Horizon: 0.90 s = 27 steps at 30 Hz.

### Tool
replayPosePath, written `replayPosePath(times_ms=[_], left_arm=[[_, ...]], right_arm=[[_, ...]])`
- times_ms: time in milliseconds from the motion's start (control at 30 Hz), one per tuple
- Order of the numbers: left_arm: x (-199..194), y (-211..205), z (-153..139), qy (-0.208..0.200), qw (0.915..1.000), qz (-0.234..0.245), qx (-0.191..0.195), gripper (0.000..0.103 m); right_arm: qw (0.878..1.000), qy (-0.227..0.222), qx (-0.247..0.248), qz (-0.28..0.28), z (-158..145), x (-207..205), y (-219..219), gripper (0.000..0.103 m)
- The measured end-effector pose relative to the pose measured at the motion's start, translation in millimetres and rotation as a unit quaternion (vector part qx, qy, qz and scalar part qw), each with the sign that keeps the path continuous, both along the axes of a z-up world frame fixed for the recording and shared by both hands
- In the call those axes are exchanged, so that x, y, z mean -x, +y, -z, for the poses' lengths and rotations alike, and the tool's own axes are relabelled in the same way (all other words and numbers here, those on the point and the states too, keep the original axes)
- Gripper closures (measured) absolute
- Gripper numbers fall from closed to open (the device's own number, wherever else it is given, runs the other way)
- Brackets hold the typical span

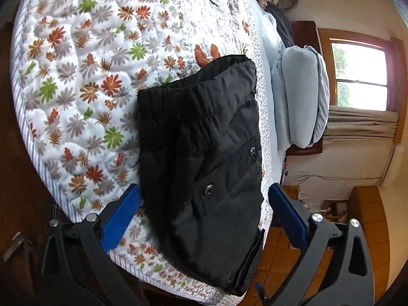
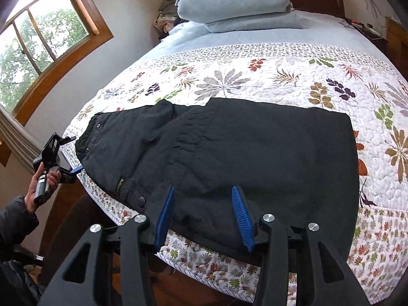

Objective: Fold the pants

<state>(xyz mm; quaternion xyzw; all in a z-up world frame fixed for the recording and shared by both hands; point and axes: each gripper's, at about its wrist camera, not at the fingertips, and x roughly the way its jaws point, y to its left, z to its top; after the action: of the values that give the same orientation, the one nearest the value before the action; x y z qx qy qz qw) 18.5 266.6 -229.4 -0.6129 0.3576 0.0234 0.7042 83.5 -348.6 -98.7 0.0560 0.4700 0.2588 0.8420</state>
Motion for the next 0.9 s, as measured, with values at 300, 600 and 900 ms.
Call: replayPosePath(times_ms=[300, 600, 900], left_arm=[[-24, -5, 6, 0.017, 0.9969, 0.034, -0.069, 0.048], [-30, -20, -23, -0.039, 0.9886, 0.060, -0.132, 0.087], [-41, -36, -51, -0.096, 0.9818, 0.066, -0.150, 0.089]], right_arm=[[1.000, 0.014, 0.000, 0.003, 7, -1, 2, 0.055], [1.000, 0.021, -0.002, 0.009, 10, -2, -1, 0.050], [1.000, 0.009, -0.005, 0.012, 1, -1, -4, 0.050]])
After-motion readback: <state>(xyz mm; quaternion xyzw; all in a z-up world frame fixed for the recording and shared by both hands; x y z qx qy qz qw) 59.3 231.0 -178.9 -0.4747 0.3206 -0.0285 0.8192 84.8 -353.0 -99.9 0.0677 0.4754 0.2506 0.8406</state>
